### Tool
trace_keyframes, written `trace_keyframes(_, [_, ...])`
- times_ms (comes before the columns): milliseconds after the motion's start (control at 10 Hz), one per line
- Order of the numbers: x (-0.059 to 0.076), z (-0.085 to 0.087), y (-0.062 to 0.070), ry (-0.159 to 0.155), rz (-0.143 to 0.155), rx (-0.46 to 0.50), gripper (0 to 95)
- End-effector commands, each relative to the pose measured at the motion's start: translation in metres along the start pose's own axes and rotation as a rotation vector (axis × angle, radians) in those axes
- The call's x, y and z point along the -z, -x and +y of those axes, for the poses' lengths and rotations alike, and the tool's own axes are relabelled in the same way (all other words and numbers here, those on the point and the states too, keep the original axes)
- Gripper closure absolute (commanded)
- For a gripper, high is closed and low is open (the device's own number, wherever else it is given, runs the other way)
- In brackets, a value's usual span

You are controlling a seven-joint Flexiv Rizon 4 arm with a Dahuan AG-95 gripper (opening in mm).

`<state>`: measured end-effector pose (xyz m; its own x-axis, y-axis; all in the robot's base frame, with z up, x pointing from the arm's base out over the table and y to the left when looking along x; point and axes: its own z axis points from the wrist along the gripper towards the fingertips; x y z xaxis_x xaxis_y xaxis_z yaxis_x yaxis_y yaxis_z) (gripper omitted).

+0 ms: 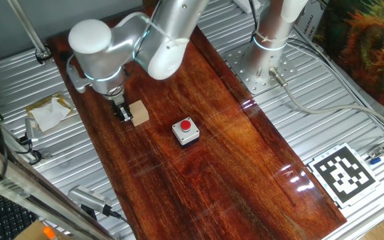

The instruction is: Use the gripper to push the small block from left to right

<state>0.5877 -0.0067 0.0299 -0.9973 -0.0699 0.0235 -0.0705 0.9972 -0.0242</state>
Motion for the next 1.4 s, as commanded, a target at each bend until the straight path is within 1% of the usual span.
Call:
trace_keyframes(100, [0.002, 0.0, -0.003, 0.008, 0.012, 0.0, 95.0])
trace_keyframes(300, [-0.002, 0.0, -0.003, 0.023, 0.059, 0.012, 95.0])
trace_keyframes(400, [-0.003, 0.0, -0.003, 0.043, 0.092, 0.017, 95.0])
trace_keyframes(500, [-0.004, 0.0, -0.002, 0.06, 0.115, 0.02, 95.0])
trace_keyframes(600, [-0.005, 0.0, -0.002, 0.07, 0.136, 0.025, 95.0])
trace_keyframes(700, [-0.005, 0.0, -0.002, 0.075, 0.149, 0.028, 95.0])
trace_keyframes(800, [-0.005, 0.0, -0.002, 0.077, 0.156, 0.03, 95.0])
trace_keyframes(1000, [-0.005, 0.0, -0.003, 0.078, 0.182, 0.042, 95.0])
trace_keyframes(1100, [-0.006, 0.0, -0.004, 0.079, 0.186, 0.043, 95.0])
trace_keyframes(1400, [-0.008, 0.0, -0.013, 0.082, 0.192, 0.049, 95.0])
